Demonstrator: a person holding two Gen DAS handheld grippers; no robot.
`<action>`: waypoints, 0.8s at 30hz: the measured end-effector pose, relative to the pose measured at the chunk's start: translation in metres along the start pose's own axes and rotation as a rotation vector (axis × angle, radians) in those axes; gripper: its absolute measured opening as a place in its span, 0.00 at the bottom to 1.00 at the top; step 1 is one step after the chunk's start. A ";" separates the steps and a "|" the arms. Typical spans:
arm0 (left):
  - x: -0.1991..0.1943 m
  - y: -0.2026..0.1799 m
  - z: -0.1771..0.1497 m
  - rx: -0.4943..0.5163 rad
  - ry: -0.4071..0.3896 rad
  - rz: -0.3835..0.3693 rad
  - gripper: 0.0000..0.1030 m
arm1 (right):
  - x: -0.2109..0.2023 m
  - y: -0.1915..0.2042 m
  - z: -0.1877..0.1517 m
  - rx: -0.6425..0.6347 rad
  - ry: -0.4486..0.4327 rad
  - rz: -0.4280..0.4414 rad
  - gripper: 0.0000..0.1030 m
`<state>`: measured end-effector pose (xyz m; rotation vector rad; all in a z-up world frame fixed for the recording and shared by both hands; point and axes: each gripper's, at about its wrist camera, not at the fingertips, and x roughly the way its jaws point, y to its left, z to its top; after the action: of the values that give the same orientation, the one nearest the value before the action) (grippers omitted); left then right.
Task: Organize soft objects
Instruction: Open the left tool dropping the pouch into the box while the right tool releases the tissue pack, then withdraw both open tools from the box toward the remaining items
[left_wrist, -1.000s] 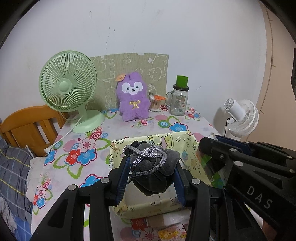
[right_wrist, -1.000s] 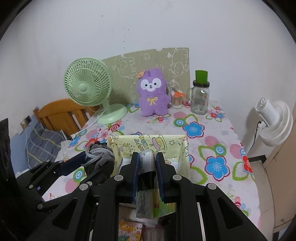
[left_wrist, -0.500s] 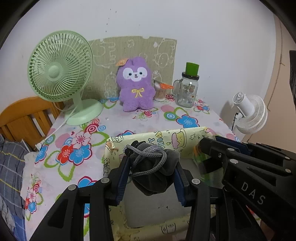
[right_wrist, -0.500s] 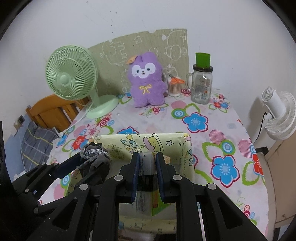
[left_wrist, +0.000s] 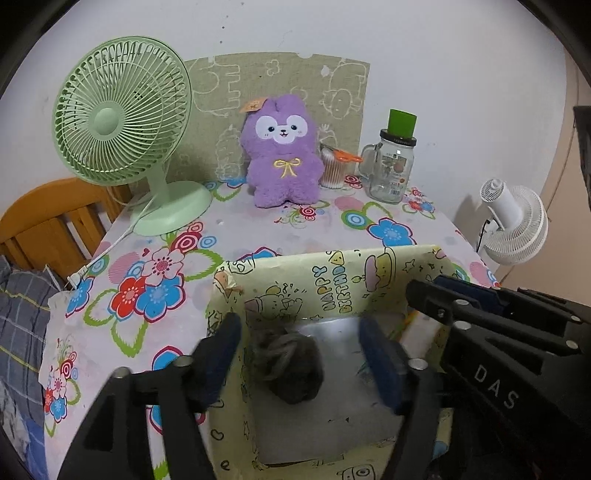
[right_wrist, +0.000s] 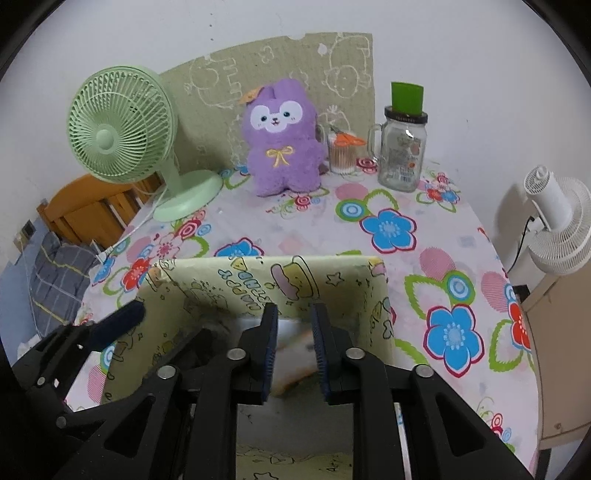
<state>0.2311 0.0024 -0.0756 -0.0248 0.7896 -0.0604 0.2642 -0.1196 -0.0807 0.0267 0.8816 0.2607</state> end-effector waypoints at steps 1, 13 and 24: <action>0.000 0.000 -0.001 0.004 -0.001 0.004 0.73 | 0.000 -0.001 0.000 0.003 0.002 -0.014 0.43; -0.019 -0.002 -0.007 0.025 -0.026 0.020 0.88 | -0.025 -0.004 -0.008 0.010 -0.054 -0.031 0.77; -0.040 -0.010 -0.020 0.060 -0.026 0.000 0.96 | -0.050 -0.001 -0.021 0.008 -0.075 -0.048 0.82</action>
<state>0.1886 -0.0053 -0.0607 0.0310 0.7619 -0.0832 0.2180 -0.1347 -0.0566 0.0224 0.8079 0.2099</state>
